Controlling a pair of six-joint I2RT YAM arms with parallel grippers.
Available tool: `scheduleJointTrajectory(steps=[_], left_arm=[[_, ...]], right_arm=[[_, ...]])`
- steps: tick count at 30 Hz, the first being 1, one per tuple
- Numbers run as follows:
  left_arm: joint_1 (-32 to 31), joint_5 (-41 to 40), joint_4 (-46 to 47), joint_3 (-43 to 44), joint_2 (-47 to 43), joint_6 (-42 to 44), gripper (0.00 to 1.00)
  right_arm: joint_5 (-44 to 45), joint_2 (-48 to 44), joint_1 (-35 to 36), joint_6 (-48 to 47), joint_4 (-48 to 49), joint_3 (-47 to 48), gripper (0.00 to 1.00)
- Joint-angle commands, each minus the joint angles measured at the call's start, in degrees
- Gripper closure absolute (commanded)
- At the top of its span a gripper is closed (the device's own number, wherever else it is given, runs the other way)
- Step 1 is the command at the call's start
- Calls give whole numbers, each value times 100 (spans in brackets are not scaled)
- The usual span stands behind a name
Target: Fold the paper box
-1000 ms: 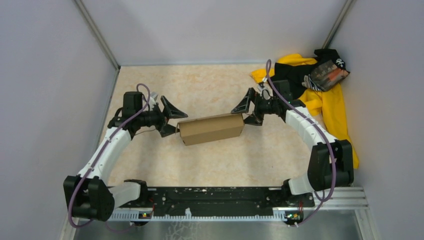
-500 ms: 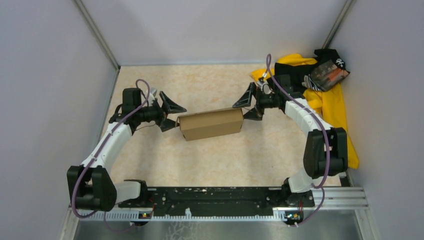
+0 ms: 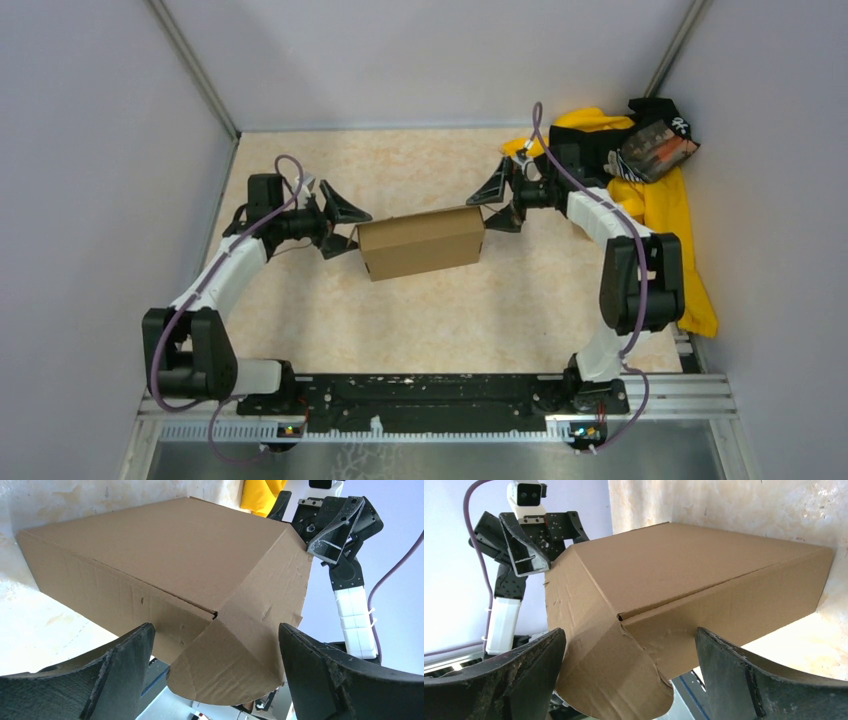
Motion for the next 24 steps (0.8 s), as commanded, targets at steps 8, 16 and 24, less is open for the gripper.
scheduleJointTrajectory(steps=[8,16,24], left_arm=[[179,346,146,224,280,569,1],[312,430,164,422,565,858,1],[614,430,167,783,861,977,1]], right_arm=[[-295,394,-224,371,856,189,1],[67,637,-384,-193,208,631,1],[741,689,-582,-700,-314,1015,1]])
